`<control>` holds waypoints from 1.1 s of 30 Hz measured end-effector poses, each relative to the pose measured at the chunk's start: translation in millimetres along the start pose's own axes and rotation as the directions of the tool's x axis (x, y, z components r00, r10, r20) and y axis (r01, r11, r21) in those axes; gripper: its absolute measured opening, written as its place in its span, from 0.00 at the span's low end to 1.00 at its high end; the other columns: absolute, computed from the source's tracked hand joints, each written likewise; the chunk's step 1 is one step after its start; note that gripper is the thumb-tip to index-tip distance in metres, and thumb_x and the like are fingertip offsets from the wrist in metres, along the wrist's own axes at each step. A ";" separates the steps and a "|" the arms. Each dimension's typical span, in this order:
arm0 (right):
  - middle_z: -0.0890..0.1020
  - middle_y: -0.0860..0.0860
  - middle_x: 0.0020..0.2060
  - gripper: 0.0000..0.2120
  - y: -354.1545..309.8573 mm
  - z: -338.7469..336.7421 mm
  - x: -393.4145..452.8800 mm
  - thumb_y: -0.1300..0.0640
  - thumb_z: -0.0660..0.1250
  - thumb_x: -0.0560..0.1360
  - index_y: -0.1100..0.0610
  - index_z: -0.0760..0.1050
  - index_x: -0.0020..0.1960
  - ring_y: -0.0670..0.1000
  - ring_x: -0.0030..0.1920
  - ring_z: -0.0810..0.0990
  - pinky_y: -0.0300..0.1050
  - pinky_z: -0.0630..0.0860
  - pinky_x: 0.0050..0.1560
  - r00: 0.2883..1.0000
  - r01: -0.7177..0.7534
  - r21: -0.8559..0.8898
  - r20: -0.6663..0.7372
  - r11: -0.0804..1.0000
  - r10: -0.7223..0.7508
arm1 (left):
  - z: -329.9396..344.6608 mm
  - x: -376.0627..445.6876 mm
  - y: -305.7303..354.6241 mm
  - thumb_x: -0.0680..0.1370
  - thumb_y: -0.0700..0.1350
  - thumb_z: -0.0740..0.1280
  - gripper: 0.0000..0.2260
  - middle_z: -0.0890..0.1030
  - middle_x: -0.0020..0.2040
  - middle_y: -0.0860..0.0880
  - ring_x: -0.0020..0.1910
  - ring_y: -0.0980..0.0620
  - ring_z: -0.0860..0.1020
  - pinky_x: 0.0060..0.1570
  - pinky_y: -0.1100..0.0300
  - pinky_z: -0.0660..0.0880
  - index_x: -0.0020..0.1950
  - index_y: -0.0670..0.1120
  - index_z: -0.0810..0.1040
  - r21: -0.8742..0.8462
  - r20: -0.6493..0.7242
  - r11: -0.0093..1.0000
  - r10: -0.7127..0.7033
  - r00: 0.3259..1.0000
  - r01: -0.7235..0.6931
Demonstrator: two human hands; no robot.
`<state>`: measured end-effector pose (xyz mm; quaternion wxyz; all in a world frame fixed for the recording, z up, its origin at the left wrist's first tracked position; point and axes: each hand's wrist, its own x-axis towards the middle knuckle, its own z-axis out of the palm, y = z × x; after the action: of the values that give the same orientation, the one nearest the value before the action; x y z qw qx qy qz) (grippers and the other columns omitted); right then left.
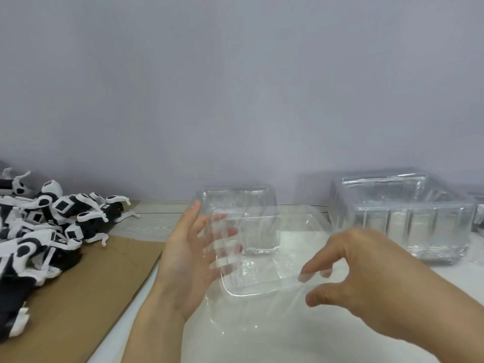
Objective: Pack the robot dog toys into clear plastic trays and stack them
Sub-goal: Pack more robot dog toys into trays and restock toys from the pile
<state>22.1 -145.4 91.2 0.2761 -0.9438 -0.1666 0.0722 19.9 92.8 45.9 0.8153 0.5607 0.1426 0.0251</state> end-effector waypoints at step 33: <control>0.79 0.37 0.56 0.13 53.6 57.4 38.8 0.52 0.68 0.77 0.34 0.79 0.56 0.45 0.58 0.76 0.46 0.68 0.57 0.946 0.031 0.669 -0.260 0.743 0.194 | -1.9 18.6 -17.0 0.78 0.42 0.67 0.08 0.82 0.37 0.57 0.38 0.64 0.79 0.34 0.74 0.69 0.41 0.51 0.80 0.593 -0.397 0.764 0.553 0.732 -0.255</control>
<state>59.9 -145.5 12.2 0.6132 -0.7887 -0.0420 -0.0116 35.2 91.9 25.8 0.5371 0.7372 0.2419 0.3311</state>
